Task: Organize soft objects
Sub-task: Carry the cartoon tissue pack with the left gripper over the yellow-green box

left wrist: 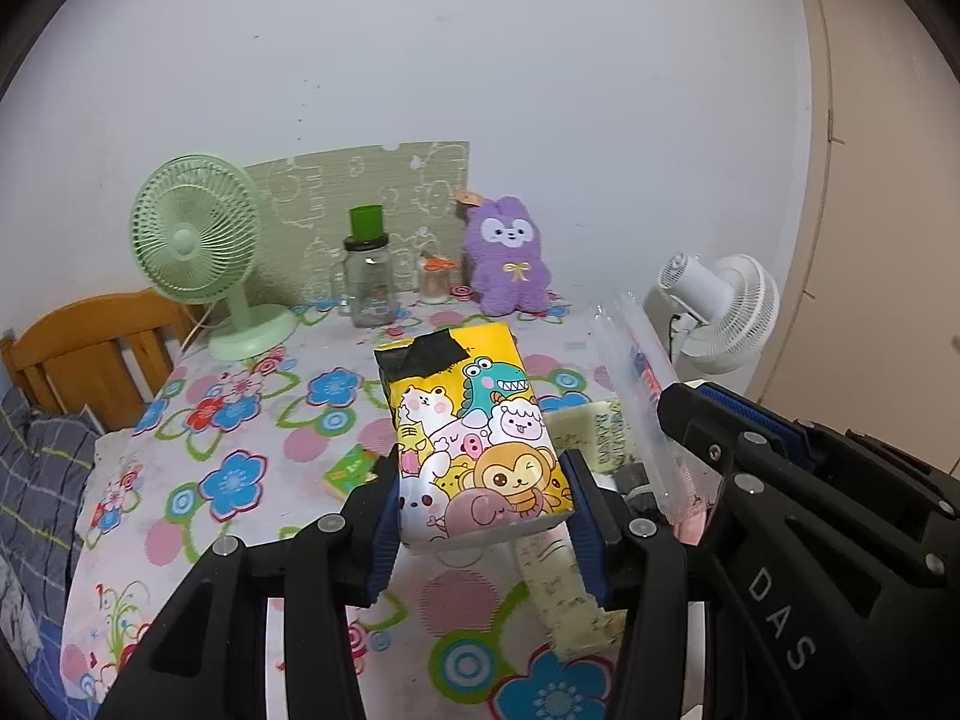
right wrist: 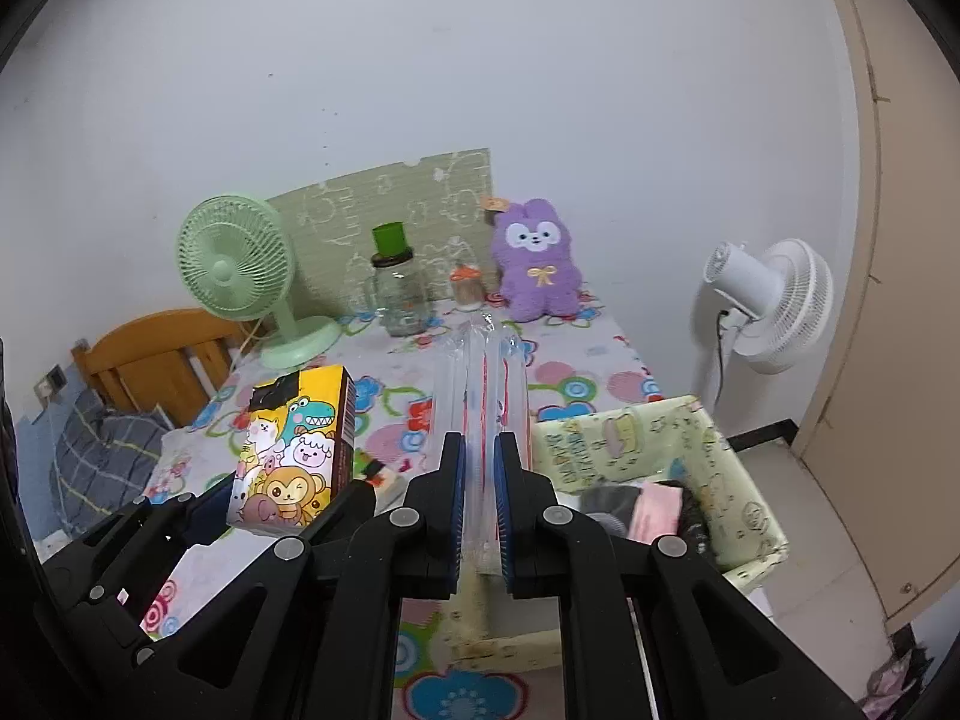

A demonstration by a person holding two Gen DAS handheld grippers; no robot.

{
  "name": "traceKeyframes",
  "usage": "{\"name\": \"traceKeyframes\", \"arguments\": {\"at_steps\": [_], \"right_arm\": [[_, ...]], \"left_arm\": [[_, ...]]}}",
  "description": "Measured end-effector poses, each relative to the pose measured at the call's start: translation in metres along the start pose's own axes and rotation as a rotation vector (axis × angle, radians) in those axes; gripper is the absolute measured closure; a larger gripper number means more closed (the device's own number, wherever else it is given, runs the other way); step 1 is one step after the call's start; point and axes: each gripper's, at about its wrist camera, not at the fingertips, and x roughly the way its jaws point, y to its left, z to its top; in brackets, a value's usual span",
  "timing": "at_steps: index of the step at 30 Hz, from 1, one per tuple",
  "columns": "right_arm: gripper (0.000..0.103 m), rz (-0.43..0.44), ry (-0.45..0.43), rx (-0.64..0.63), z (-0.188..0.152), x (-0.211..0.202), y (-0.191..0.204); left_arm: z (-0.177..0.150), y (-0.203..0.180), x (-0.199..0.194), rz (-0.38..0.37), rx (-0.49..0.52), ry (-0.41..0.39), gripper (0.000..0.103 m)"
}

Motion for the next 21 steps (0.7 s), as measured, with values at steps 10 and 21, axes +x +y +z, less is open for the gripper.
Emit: {"name": "traceKeyframes", "arguments": {"at_steps": [10, 21], "right_arm": [[0.091, -0.055, -0.004, 0.031, 0.000, 0.004, -0.030], [0.091, -0.122, 0.024, 0.060, -0.006, 0.021, -0.061]], "left_arm": [[0.005, -0.030, 0.017, -0.053, 0.039, 0.007, 0.053], [0.000, -0.055, 0.048, -0.115, 0.075, 0.055, 0.053]]}}
